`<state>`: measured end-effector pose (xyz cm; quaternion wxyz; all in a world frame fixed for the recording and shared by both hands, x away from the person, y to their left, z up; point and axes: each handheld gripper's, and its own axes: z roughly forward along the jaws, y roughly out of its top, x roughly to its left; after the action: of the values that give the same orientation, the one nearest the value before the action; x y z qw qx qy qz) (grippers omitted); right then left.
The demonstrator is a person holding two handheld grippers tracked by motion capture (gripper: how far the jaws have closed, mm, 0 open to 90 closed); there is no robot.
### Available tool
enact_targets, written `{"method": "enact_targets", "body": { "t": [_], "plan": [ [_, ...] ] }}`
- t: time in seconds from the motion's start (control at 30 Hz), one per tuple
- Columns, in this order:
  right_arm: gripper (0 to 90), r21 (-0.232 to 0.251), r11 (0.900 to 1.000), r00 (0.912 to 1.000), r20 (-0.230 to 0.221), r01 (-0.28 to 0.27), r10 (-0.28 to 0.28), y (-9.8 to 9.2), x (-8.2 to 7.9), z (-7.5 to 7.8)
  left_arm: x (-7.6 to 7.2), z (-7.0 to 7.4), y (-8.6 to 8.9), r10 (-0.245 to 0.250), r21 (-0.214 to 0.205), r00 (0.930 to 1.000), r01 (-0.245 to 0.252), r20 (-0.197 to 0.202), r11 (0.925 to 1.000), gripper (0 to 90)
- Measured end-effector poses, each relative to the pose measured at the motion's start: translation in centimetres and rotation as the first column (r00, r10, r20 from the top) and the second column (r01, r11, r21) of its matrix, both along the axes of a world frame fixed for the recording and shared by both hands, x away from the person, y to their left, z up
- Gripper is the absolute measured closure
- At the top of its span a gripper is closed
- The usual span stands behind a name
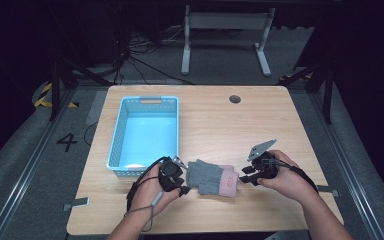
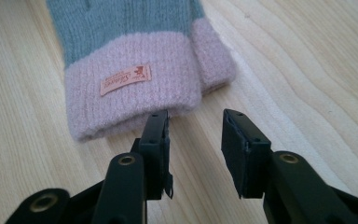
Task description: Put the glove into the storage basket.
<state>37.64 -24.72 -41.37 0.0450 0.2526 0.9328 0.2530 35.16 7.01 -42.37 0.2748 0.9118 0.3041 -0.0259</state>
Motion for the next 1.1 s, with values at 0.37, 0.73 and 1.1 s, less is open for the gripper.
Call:
{"method": "enact_targets", "body": {
  "t": [0.37,0.73,1.1],
  "plan": [
    [62.5,-0.003,1.0000,1.0000,-0.001,-0.009,0.009,0.3,0.2,-0.6,0.3,-1.0,-1.0,0.007,0.034,1.0000,-0.007,0.004,0.9994,59.1],
    [64.3,0.002,0.9997,0.9997,0.006,-0.025,0.025,0.3,0.3,-0.8,0.6,-1.7,-2.3,0.002,0.067,1.0000,-0.003,0.007,0.9977,65.1],
    [76.7,0.015,0.9974,0.9971,0.030,-0.070,0.070,1.1,0.2,-0.7,0.7,-1.5,-2.8,0.001,0.062,0.9998,-0.002,0.022,0.9981,84.6]
  ]
}}
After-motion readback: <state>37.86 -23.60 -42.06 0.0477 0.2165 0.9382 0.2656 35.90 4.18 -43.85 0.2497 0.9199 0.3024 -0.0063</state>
